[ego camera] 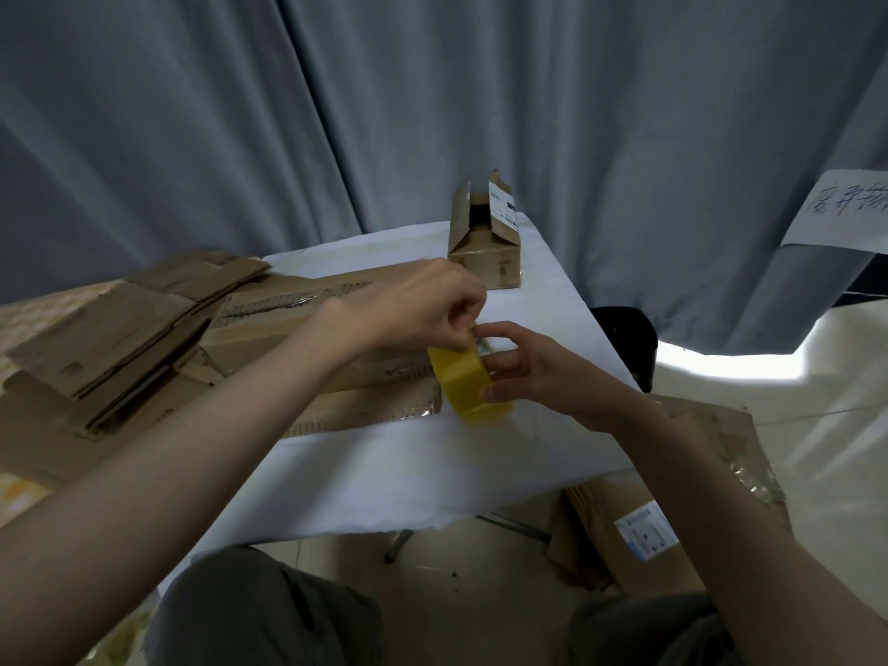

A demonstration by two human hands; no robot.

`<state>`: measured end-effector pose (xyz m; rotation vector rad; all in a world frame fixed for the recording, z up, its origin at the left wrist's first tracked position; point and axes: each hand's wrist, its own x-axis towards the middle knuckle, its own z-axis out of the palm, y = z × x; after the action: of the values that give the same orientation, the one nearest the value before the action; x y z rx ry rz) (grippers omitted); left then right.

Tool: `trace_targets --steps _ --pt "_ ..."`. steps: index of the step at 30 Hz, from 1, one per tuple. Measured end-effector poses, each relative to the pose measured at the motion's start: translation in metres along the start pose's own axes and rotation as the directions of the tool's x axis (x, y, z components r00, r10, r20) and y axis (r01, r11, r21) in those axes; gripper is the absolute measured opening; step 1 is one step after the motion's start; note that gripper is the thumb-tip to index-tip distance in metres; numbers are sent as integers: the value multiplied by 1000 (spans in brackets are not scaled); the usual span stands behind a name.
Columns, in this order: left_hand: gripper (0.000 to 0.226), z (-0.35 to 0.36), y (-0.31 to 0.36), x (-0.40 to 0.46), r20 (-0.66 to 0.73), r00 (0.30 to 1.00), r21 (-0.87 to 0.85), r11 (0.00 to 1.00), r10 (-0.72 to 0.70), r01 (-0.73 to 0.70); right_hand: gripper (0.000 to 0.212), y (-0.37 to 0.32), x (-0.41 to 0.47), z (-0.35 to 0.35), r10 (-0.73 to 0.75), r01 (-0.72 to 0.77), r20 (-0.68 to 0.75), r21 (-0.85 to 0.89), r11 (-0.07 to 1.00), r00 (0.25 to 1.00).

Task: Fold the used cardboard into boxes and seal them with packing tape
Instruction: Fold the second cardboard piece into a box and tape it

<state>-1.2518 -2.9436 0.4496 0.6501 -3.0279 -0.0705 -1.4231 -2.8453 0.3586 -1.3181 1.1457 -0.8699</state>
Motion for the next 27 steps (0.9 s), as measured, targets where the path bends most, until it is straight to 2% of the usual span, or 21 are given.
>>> trace_targets --steps 2,6,9,18,27 --pt "13 4 -1 -4 -49 999 -35 999 -8 7 69 0 0 -1 -2 2 3 -6 1000 1000" --pt "13 9 -8 -14 -133 970 -221 960 -205 172 68 0 2 -3 8 -8 4 -28 1000 1000" --pt "13 9 -10 -19 -171 949 -299 931 -266 207 67 0 3 -3 9 -9 2 -12 1000 1000" --pt "6 14 -1 -18 -262 936 -182 964 -236 193 65 0 3 -3 10 -10 -26 0 1000 1000" --pt "8 18 -6 -18 -157 981 -97 990 -116 101 64 -1 3 0 22 -23 -34 -56 998 999"
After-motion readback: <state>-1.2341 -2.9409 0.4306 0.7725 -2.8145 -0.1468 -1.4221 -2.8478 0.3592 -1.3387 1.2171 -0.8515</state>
